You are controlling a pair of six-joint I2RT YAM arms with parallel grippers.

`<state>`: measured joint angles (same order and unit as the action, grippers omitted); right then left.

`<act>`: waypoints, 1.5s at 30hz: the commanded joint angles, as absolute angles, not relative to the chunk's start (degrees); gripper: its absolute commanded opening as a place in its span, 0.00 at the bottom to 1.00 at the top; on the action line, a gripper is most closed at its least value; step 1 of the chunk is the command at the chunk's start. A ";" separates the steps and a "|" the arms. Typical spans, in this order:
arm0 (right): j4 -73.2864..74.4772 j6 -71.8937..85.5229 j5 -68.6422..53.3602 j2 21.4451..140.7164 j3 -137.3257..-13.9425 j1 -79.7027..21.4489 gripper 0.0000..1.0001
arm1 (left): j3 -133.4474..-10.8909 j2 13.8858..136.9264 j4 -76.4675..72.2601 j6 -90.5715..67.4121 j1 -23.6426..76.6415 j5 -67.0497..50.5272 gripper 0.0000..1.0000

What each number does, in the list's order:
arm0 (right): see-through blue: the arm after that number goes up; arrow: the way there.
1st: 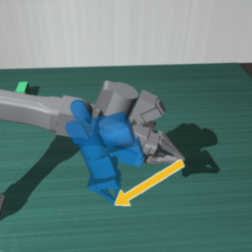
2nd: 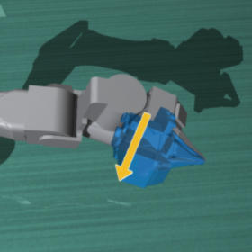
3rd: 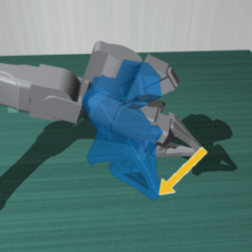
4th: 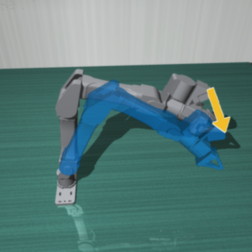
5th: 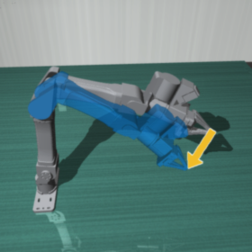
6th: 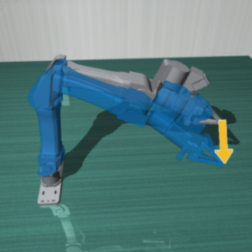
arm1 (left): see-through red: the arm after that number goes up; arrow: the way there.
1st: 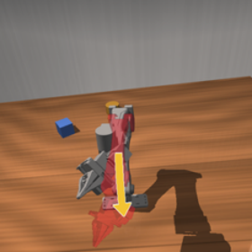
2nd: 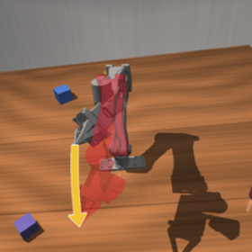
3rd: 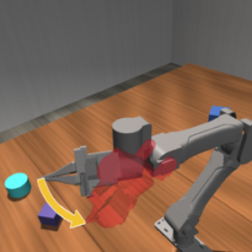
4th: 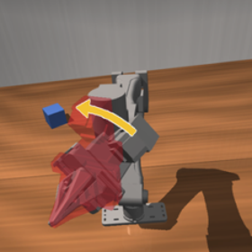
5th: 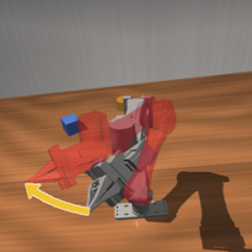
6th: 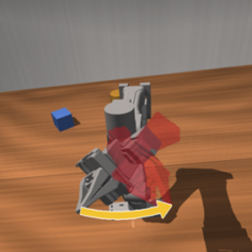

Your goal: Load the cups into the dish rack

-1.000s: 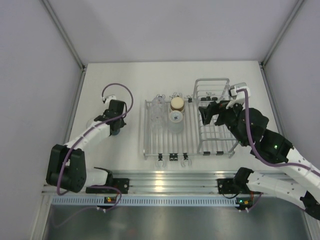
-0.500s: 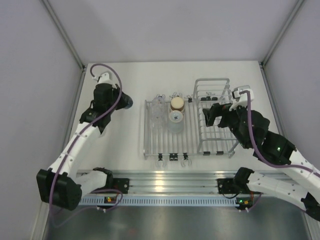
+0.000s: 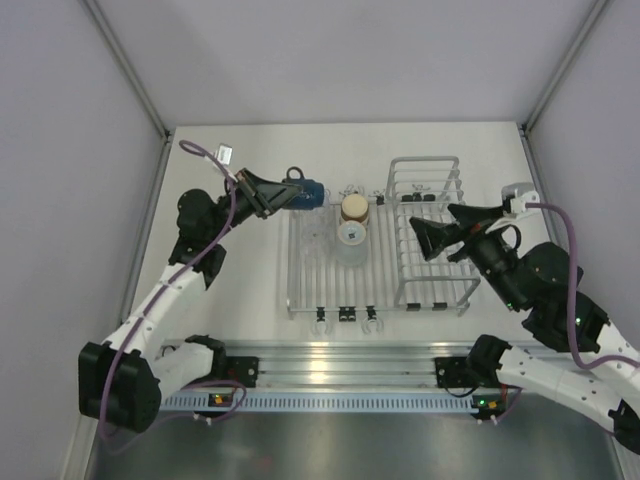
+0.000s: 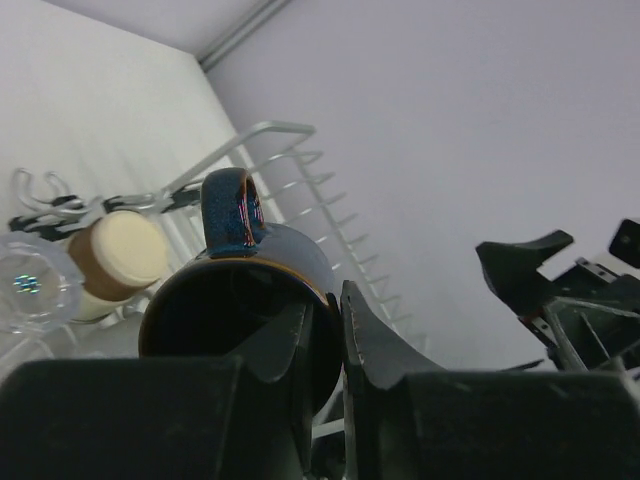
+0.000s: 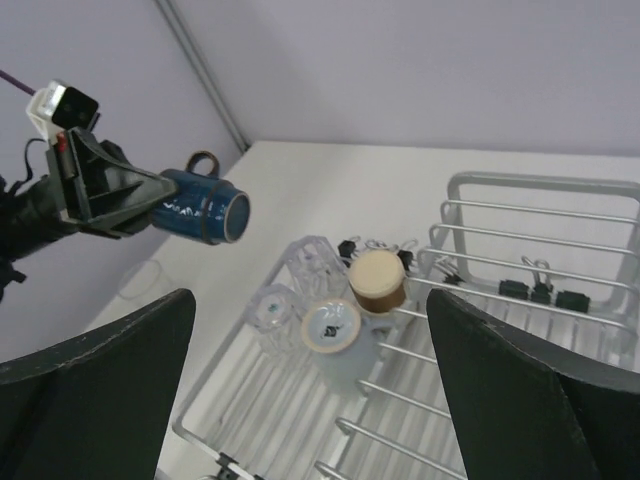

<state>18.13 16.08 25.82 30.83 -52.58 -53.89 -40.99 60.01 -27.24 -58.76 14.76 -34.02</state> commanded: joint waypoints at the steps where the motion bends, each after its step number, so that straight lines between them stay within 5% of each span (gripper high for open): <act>1: 8.01 15.64 18.64 32.07 -51.59 -54.58 0.99 | -41.66 57.48 -47.02 -67.41 15.64 -39.90 0.00; 15: -17.21 20.39 4.58 42.62 -46.15 -54.58 0.99 | -41.48 54.49 -47.02 -66.36 24.51 -34.99 0.00; 30: -27.68 22.85 -1.49 49.13 -44.39 -54.67 0.99 | -41.66 54.58 -47.98 -65.56 28.65 -30.94 0.00; 45: -33.92 23.29 -2.81 50.10 -42.10 -54.67 0.99 | -35.95 57.39 -69.34 -79.45 30.94 -28.65 0.00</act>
<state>-28.42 22.76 -1.67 50.04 -42.46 -53.89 -35.70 57.93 -56.93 -75.48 30.30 -30.44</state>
